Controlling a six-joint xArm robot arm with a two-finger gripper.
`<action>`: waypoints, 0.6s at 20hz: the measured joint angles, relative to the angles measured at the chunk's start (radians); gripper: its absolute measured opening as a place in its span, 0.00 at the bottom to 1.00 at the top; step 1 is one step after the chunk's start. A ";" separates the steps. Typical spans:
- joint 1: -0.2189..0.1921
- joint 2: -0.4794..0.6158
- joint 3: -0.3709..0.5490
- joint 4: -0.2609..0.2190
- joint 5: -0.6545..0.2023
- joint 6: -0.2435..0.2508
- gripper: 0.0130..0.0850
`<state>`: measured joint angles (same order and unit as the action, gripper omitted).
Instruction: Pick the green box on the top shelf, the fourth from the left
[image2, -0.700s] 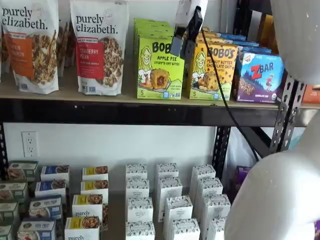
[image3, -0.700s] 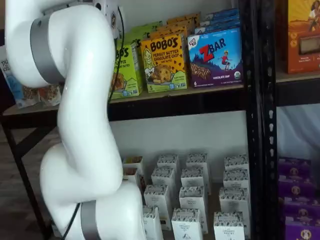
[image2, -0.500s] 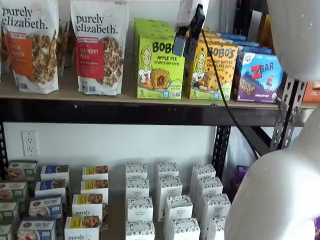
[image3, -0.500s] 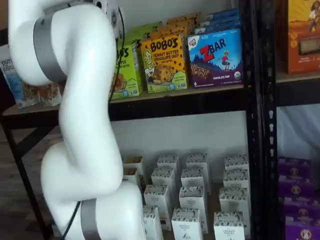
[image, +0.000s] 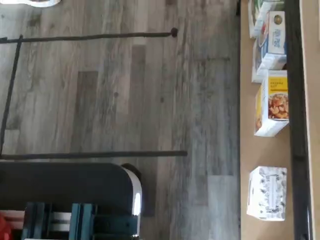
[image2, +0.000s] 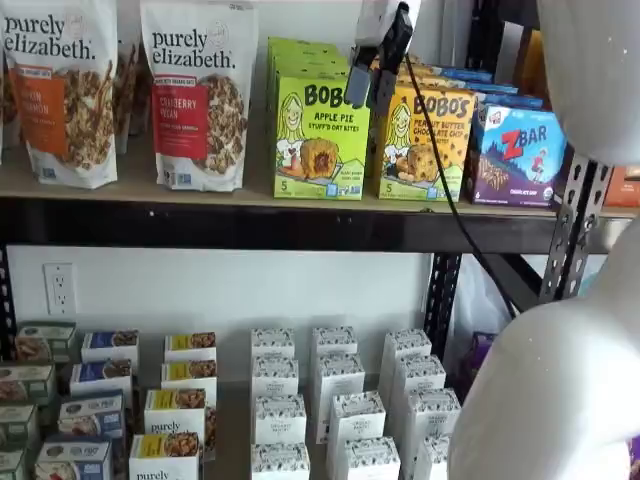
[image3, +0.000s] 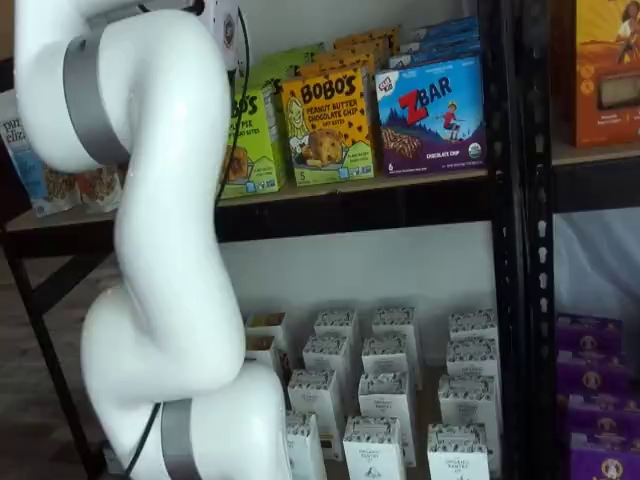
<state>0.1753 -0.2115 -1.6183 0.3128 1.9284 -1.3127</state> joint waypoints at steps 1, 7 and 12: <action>-0.002 -0.002 0.003 0.006 -0.006 -0.002 1.00; -0.011 -0.019 0.026 0.032 -0.064 -0.009 1.00; -0.013 -0.019 0.031 0.041 -0.099 -0.012 1.00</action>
<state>0.1620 -0.2309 -1.5871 0.3533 1.8297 -1.3248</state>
